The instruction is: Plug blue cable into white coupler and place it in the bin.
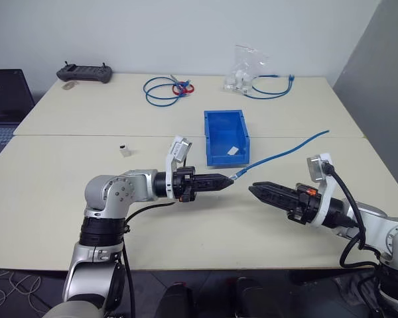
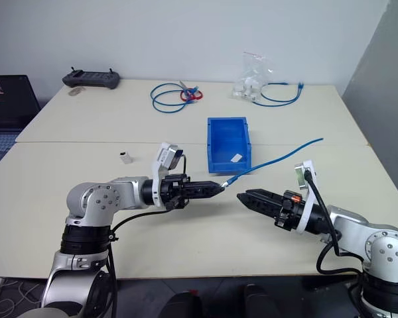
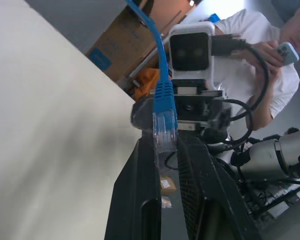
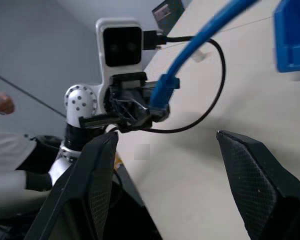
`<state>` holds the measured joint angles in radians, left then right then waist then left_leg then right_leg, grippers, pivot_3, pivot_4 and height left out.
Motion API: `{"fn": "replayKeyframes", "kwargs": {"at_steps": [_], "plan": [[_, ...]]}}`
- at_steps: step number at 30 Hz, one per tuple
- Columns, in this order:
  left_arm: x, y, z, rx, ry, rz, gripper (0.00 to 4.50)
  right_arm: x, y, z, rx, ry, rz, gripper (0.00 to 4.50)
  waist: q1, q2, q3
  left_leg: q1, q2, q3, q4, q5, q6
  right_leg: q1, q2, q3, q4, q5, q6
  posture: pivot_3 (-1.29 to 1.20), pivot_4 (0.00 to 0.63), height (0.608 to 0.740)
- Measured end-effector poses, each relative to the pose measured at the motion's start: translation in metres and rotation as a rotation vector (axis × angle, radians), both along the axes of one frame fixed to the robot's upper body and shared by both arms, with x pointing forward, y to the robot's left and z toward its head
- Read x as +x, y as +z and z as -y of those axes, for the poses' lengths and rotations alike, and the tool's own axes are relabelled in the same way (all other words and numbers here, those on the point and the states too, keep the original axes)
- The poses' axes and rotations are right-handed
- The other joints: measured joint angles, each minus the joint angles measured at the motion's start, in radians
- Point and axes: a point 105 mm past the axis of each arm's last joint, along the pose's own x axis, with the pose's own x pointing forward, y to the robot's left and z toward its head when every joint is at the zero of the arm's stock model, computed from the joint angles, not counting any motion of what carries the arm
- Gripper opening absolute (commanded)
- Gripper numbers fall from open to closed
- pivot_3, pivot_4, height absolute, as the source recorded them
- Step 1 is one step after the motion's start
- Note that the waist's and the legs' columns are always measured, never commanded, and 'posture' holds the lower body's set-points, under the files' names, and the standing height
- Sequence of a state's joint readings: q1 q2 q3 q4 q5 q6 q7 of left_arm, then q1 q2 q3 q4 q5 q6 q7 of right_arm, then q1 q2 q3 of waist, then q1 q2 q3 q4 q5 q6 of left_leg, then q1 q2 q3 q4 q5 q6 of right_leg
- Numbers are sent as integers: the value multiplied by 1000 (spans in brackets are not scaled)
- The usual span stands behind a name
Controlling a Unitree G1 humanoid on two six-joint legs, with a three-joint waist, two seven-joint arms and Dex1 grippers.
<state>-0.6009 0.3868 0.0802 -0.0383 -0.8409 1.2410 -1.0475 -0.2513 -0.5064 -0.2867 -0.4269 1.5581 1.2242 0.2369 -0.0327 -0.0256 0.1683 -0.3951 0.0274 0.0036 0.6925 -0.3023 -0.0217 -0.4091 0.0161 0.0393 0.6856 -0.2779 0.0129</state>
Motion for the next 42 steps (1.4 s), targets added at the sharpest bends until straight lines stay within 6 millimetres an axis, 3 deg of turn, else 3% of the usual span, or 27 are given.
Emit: {"fn": "replayKeyframes", "kwargs": {"at_steps": [7,14,27,32,34,39,42], "plan": [[-5,3,3,-13,-4,-4,222,3,14,-20,44,28,3,3339,1,0,0,-2,0,0,0,0,0,0,-1,0,-3,1,0,0,150,740],[-10,3,3,-24,-9,-8,222,8,17,-23,62,4,-13,3339,3,0,0,-3,0,0,0,0,0,0,-1,0,-4,2,-3,0,150,740],[-16,3,3,-43,-8,7,208,10,16,-23,56,-9,-24,261,3,0,0,-3,0,1,0,0,0,-1,-1,0,-4,2,-2,0,150,740],[-14,3,4,-46,1,20,208,11,17,-22,57,-16,-21,144,3,0,0,-3,0,0,0,0,0,-1,-1,0,-4,2,-2,0,150,740],[-14,3,5,-45,9,33,902,12,17,-22,51,-16,-19,144,3,0,0,-3,0,1,0,0,0,-1,-1,0,-4,2,-2,0,150,740],[-15,2,-2,-8,14,64,1912,12,15,-28,37,17,-23,144,1,0,0,-3,0,1,0,0,0,-1,0,0,-4,2,-2,0,150,740],[-14,-5,-18,78,61,123,2471,18,18,-27,32,16,-4,144,0,1,0,-2,0,1,-1,0,0,-1,0,1,-4,2,-2,0,150,740]]}}
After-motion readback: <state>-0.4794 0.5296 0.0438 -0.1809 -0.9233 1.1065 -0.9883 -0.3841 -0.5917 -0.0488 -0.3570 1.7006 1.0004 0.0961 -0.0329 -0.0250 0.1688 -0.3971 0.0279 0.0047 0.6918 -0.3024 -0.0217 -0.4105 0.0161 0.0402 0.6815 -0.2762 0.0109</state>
